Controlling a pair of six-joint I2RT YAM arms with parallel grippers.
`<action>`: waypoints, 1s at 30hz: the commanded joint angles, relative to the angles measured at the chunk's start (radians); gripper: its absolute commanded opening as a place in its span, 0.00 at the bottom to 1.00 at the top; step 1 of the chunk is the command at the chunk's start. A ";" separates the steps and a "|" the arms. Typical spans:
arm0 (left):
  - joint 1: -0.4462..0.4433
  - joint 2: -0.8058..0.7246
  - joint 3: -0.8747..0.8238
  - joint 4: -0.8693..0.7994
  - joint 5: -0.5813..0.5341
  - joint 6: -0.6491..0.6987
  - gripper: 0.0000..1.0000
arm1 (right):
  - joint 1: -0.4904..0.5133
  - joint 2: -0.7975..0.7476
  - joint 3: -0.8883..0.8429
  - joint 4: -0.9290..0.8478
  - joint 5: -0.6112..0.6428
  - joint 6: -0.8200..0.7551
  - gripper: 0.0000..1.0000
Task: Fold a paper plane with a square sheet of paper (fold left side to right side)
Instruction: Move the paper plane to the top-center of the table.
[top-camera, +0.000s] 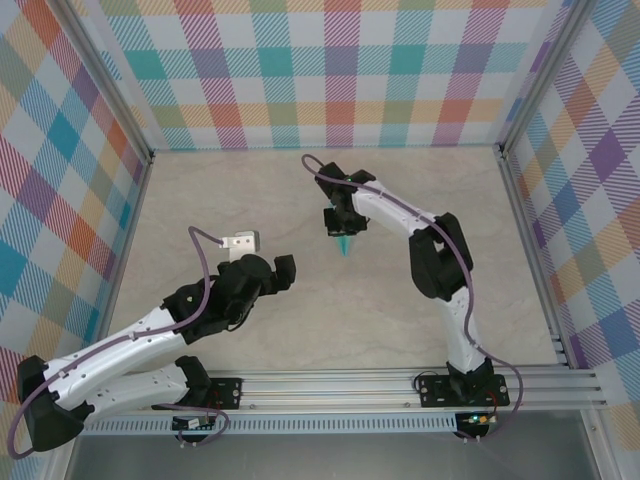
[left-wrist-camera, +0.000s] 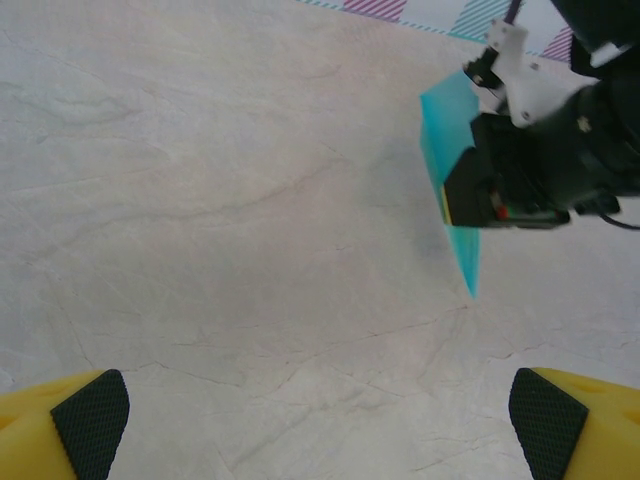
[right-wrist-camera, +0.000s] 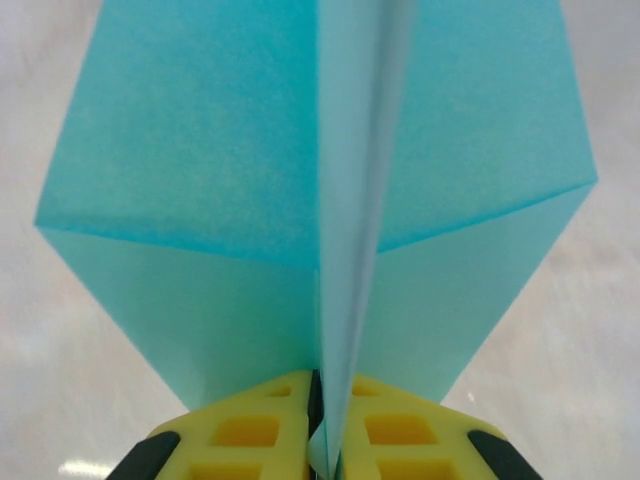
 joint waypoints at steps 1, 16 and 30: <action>0.009 -0.025 -0.012 -0.044 0.012 0.023 1.00 | 0.000 0.120 0.179 -0.190 0.067 0.040 0.14; 0.009 -0.051 -0.025 -0.056 0.034 0.009 1.00 | -0.020 0.355 0.443 -0.279 0.023 0.098 0.13; 0.009 -0.051 -0.020 -0.063 0.016 0.011 1.00 | -0.005 0.267 0.403 -0.287 0.080 0.058 0.23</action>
